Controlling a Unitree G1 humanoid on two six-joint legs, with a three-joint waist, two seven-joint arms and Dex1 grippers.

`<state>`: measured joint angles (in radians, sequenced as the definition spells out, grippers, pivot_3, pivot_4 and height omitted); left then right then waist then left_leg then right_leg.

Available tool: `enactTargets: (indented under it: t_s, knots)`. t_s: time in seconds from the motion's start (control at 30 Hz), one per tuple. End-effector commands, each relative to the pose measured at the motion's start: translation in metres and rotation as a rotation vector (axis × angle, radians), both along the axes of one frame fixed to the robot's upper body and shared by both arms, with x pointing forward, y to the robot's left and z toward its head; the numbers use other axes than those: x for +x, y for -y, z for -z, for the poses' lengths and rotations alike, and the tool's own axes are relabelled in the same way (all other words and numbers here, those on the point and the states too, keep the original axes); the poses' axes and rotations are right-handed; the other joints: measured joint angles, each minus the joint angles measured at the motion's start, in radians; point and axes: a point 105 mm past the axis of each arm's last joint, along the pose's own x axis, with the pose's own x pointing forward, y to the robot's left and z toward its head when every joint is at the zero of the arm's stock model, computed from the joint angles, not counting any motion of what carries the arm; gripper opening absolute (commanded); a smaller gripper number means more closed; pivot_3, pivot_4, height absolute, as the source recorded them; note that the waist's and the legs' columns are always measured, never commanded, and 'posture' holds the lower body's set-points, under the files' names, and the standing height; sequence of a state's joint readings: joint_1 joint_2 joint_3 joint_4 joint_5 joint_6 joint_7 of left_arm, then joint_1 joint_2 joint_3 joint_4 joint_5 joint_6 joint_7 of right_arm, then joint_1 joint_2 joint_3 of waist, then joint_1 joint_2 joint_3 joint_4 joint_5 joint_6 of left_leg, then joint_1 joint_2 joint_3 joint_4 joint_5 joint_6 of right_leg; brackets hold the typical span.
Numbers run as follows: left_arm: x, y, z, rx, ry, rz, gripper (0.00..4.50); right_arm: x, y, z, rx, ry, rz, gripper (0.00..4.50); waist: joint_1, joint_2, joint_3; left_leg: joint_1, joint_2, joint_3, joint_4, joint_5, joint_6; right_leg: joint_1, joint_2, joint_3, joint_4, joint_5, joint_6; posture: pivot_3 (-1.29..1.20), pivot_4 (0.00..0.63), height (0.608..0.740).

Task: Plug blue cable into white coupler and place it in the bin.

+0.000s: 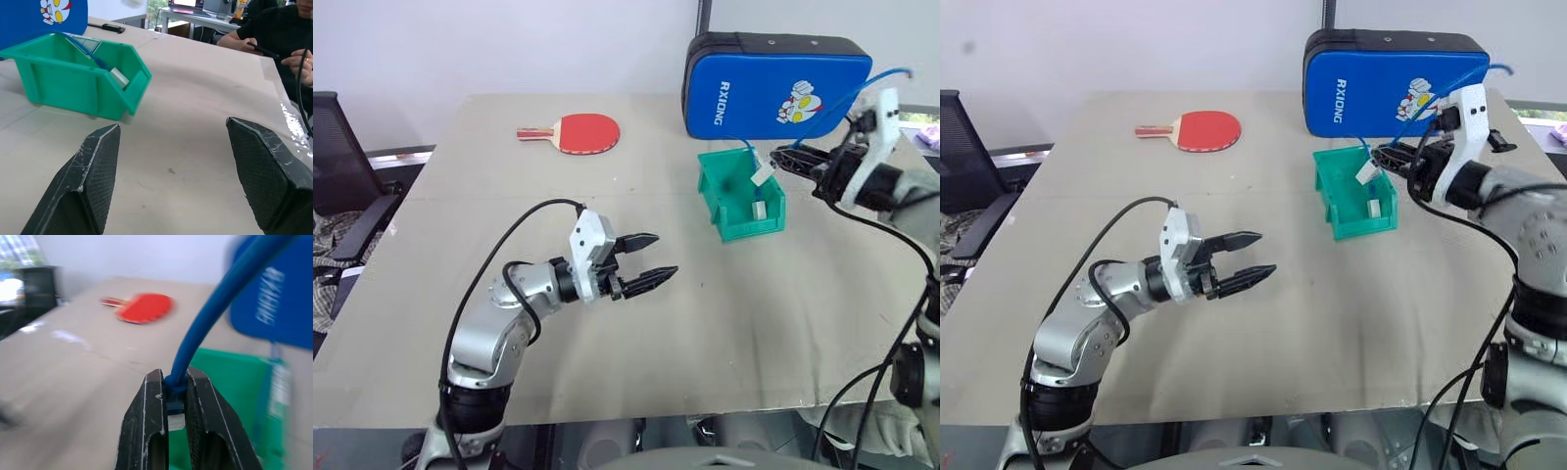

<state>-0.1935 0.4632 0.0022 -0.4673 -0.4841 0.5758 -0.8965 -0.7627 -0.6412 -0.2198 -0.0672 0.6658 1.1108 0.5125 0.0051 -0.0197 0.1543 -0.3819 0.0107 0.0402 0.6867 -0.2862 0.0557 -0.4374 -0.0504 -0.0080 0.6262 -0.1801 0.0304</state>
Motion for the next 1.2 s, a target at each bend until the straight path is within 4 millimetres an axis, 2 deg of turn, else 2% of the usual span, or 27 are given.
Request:
enactTargets:
  t_s: [0.03, 0.13, 0.2, 0.3, 0.33, 0.4, 0.53, 0.6, 0.67, 0.77, 0.83, 0.9, 1.03, 1.2]
  knots:
    - [-0.004, 0.000, -0.009, -0.017, 0.054, -0.016, 3.52, 0.031, 0.002, 0.012, -0.046, -0.046, 0.017, 0.00, -0.006, 0.000, 0.000, 0.000, 0.000, 0.001, 0.000, 0.000, 0.000, 0.000, 0.000, 0.000, 0.000, 0.000, 0.000, 0.00, 0.150, 0.731]
    - [-0.004, -0.001, -0.007, -0.019, 0.056, -0.033, 3.62, 0.052, -0.005, 0.032, -0.137, -0.092, -0.022, 0.93, -0.018, 0.000, 0.000, -0.001, -0.001, 0.003, 0.000, 0.000, 0.000, -0.001, 0.000, 0.003, -0.001, 0.000, 0.000, 0.00, 0.150, 0.731]
    - [-0.006, -0.001, -0.007, -0.019, 0.059, -0.036, 3.62, 0.058, -0.005, 0.040, -0.207, -0.104, -0.045, 1.80, -0.019, 0.000, 0.000, -0.002, 0.000, 0.004, -0.001, 0.000, 0.000, -0.002, 0.000, 0.003, -0.001, 0.002, 0.003, 0.00, 0.150, 0.731]
    - [-0.008, -0.002, -0.005, -0.022, 0.060, -0.052, 3.62, 0.058, 0.000, 0.035, -0.220, -0.098, -0.070, 3.17, -0.017, 0.000, 0.001, -0.004, 0.000, 0.004, -0.002, 0.000, 0.000, -0.005, 0.000, 0.003, -0.001, 0.002, 0.004, 0.00, 0.150, 0.731]
    - [-0.009, -0.002, -0.004, -0.022, 0.058, -0.057, 3.62, 0.057, 0.002, 0.032, -0.218, -0.090, -0.079, 3.76, -0.015, 0.000, 0.000, -0.006, 0.000, 0.003, -0.002, 0.000, 0.000, -0.006, 0.000, 0.003, -0.001, 0.002, 0.005, 0.00, 0.150, 0.731]
    - [-0.010, -0.002, -0.002, -0.026, 0.055, -0.067, 3.62, 0.051, 0.009, 0.025, -0.238, -0.060, -0.085, 4.47, -0.013, 0.001, 0.001, -0.010, 0.000, 0.002, -0.002, 0.000, 0.000, -0.009, -0.001, 0.001, -0.002, 0.002, 0.005, 0.00, 0.150, 0.731]
    - [-0.012, -0.002, -0.001, -0.030, 0.056, -0.084, 3.62, 0.030, 0.019, 0.010, -0.237, 0.015, -0.106, 4.47, -0.004, 0.001, 0.001, -0.013, -0.001, -0.002, -0.002, 0.000, 0.000, -0.011, -0.003, -0.002, -0.003, 0.002, 0.005, 0.00, 0.150, 0.731]
    - [-0.013, -0.006, 0.003, -0.016, 0.038, -0.092, 3.62, 0.000, 0.025, -0.003, -0.275, 0.151, -0.139, 4.47, 0.003, 0.001, 0.001, -0.013, -0.001, -0.002, -0.002, 0.000, 0.000, -0.011, -0.003, -0.002, -0.003, 0.002, 0.005, 0.00, 0.150, 0.731]
    - [-0.014, -0.011, 0.006, -0.007, 0.021, -0.101, 3.62, -0.031, 0.028, -0.004, -0.345, 0.274, -0.163, 4.47, 0.009, 0.001, 0.001, -0.014, -0.001, -0.005, -0.002, 0.000, 0.000, -0.010, -0.003, -0.005, -0.003, 0.002, 0.005, 0.00, 0.150, 0.731]
    - [-0.019, -0.023, 0.012, 0.013, -0.002, -0.124, 3.62, -0.062, 0.032, 0.013, -0.335, 0.262, -0.172, 4.47, 0.008, 0.001, 0.001, -0.014, 0.000, -0.007, -0.002, 0.000, 0.000, -0.010, -0.002, -0.006, -0.003, 0.002, 0.005, 0.00, 0.150, 0.731]
    - [-0.022, -0.034, 0.017, 0.029, -0.020, -0.146, 3.62, -0.083, 0.040, 0.035, -0.378, 0.220, -0.166, 4.47, 0.007, 0.001, 0.001, -0.013, 0.000, -0.006, -0.002, 0.000, 0.000, -0.010, -0.002, -0.004, -0.002, 0.001, 0.006, 0.00, 0.150, 0.731]
    - [-0.024, -0.046, 0.020, 0.042, -0.034, -0.172, 3.62, -0.100, 0.048, 0.048, -0.343, 0.191, -0.119, 4.47, 0.009, 0.001, 0.001, -0.012, 0.000, -0.005, -0.001, 0.000, 0.000, -0.009, -0.002, -0.004, -0.002, 0.000, 0.003, 0.00, 0.150, 0.731]
    - [-0.032, -0.074, 0.028, 0.094, -0.072, -0.221, 3.62, -0.135, 0.071, 0.079, -0.440, 0.127, -0.025, 4.47, 0.008, 0.002, 0.001, -0.010, 0.000, -0.004, 0.000, 0.000, 0.000, -0.008, -0.002, -0.003, -0.001, -0.003, 0.005, 0.00, 0.150, 0.731]
    - [-0.041, -0.098, 0.038, 0.143, -0.119, -0.251, 3.62, -0.163, 0.083, 0.102, -0.478, 0.051, 0.003, 4.47, 0.005, 0.001, 0.001, -0.002, 0.001, 0.001, 0.000, 0.000, 0.000, -0.004, -0.002, -0.001, 0.000, -0.004, 0.006, 0.00, 0.150, 0.731]
